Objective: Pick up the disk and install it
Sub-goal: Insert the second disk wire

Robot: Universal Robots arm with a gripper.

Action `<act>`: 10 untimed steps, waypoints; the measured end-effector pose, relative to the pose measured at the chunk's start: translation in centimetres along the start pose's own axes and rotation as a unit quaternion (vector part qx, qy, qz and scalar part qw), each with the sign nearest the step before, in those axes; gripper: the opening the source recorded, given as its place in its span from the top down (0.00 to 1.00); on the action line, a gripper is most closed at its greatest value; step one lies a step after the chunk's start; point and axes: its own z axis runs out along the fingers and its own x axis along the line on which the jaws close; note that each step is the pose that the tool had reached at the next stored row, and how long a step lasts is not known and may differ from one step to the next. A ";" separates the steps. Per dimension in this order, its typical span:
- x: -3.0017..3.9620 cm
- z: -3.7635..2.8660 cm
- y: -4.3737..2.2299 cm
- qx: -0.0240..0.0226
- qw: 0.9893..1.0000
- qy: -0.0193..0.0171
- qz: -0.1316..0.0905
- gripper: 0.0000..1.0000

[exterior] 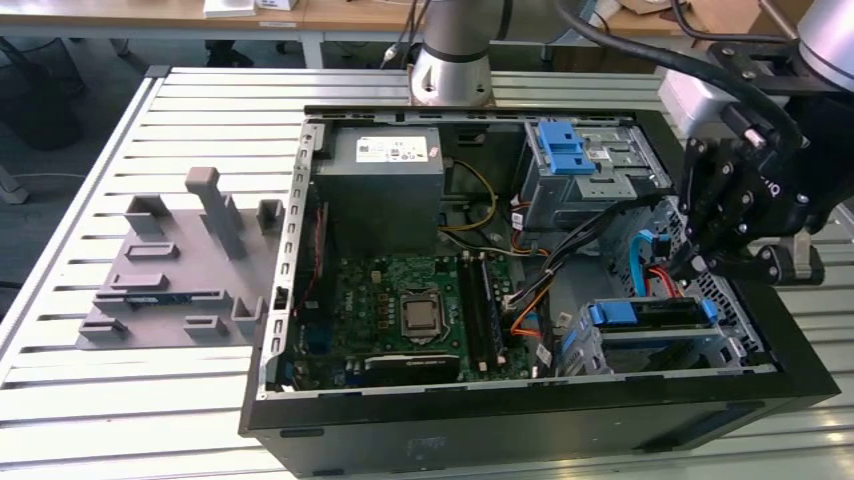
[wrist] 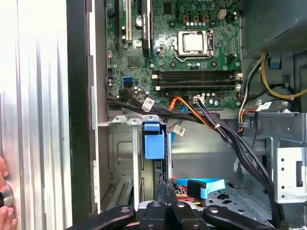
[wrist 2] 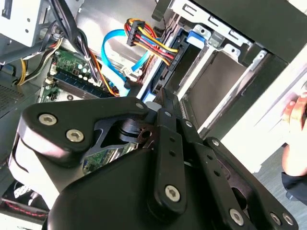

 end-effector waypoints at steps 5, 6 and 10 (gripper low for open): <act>0.02 -0.27 0.63 0.004 1.000 0.000 0.000 0.89; 0.03 -0.28 0.74 0.005 1.000 0.000 0.000 0.89; -0.39 -0.28 0.92 0.006 1.000 0.000 0.000 0.89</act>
